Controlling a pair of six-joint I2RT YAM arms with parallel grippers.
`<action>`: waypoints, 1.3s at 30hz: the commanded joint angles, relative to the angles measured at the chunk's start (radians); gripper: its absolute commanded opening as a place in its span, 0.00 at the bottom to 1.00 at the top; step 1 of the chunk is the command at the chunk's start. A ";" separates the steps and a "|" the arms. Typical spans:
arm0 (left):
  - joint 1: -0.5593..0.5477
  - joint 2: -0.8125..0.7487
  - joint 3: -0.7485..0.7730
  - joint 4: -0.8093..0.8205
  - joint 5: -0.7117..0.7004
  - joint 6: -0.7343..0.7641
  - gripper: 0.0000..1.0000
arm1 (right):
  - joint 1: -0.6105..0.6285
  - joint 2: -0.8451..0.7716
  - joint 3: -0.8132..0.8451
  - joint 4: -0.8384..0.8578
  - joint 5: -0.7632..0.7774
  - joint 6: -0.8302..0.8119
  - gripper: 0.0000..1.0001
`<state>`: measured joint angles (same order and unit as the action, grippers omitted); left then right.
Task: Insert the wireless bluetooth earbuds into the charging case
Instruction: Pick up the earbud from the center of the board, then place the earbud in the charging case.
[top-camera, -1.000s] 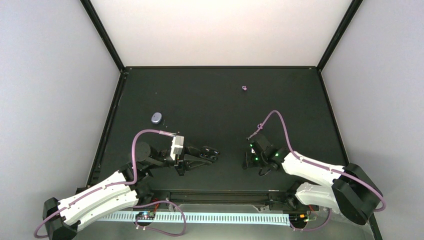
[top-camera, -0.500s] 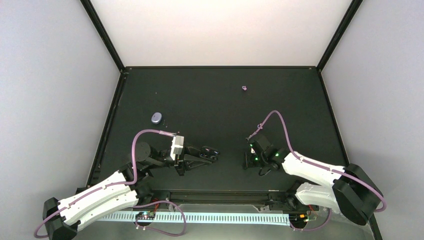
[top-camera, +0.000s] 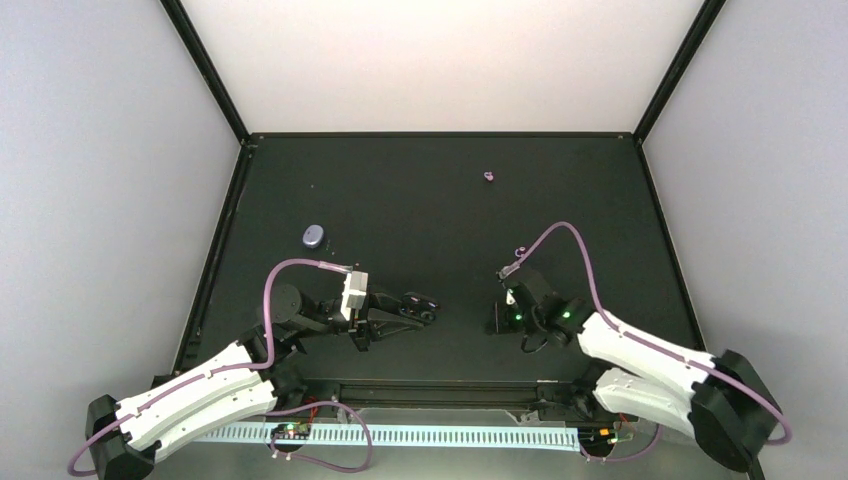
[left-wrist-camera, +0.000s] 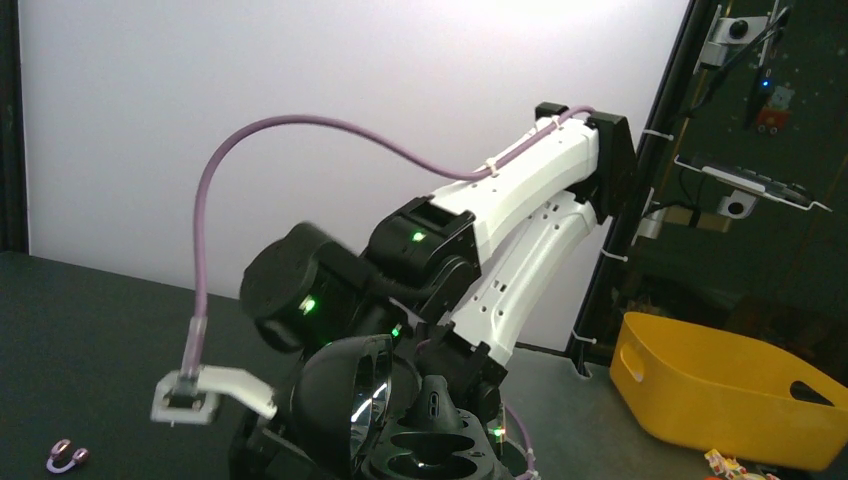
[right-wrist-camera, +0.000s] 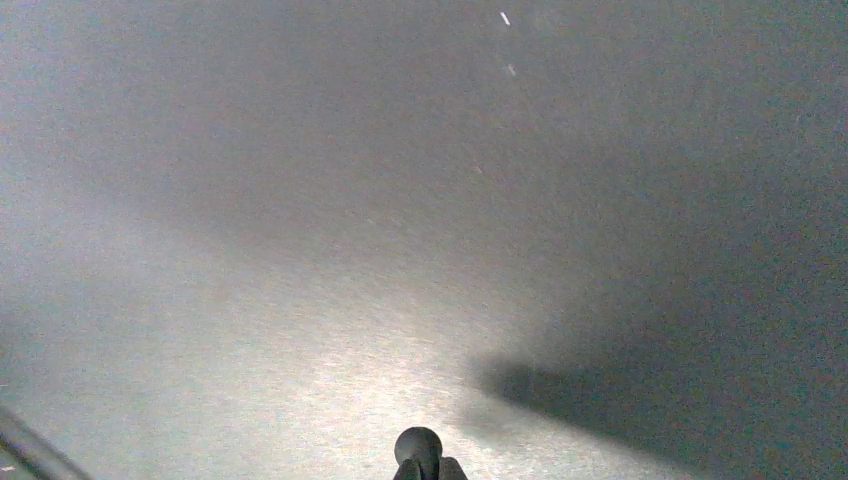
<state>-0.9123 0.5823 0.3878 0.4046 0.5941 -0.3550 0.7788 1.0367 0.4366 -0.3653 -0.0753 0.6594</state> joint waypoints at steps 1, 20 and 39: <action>-0.007 -0.007 0.008 0.014 -0.002 0.003 0.02 | 0.005 -0.160 0.076 -0.020 0.003 -0.048 0.01; -0.009 0.018 0.010 0.081 0.080 0.001 0.02 | 0.380 -0.217 0.810 -0.308 0.050 -0.652 0.01; -0.013 0.050 0.025 0.095 0.153 0.006 0.02 | 0.536 -0.006 0.949 -0.346 -0.066 -0.777 0.01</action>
<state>-0.9184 0.6243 0.3878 0.4503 0.7189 -0.3553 1.2961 1.0206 1.3499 -0.6979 -0.0998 -0.0883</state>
